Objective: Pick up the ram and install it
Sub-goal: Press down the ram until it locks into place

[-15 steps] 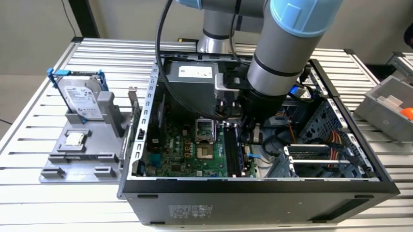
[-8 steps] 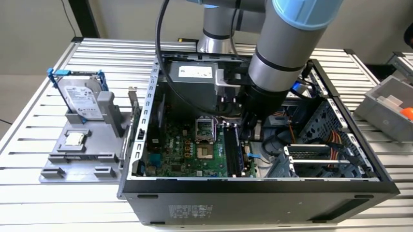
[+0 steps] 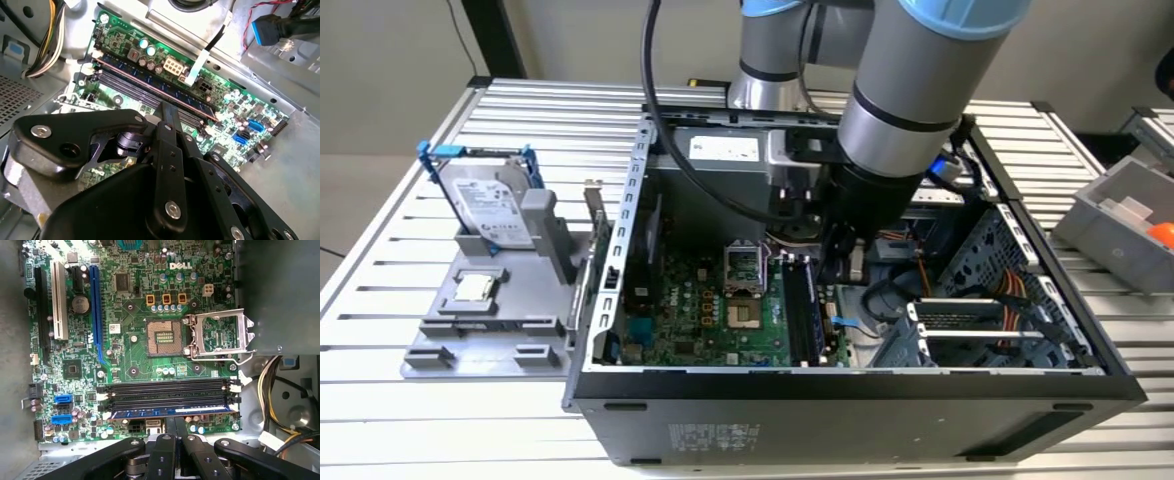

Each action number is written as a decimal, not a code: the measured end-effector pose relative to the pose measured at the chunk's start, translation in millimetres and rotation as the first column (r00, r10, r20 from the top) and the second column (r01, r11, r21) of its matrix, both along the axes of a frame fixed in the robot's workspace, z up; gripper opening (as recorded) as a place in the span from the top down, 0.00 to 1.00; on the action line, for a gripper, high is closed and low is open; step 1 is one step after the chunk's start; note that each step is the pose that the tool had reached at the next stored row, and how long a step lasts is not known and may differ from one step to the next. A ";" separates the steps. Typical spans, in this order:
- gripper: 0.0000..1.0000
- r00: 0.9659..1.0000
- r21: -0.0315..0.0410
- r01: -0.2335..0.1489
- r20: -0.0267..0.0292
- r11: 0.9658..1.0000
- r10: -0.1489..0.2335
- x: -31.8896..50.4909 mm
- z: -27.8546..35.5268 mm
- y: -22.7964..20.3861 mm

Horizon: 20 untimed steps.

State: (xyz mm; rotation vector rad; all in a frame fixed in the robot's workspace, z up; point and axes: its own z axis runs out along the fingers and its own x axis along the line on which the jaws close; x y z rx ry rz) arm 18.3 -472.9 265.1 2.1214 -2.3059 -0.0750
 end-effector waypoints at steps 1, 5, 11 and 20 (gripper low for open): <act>1.00 1.000 0.000 -0.002 0.000 1.000 0.002 0.0 1.2 0.0; 1.00 1.000 0.000 -0.023 0.000 1.000 0.023 0.0 4.5 0.0; 1.00 1.000 0.000 -0.031 0.000 1.000 0.031 0.0 11.8 0.0; 1.00 1.000 0.000 -0.031 0.000 1.000 0.031 0.0 21.3 0.0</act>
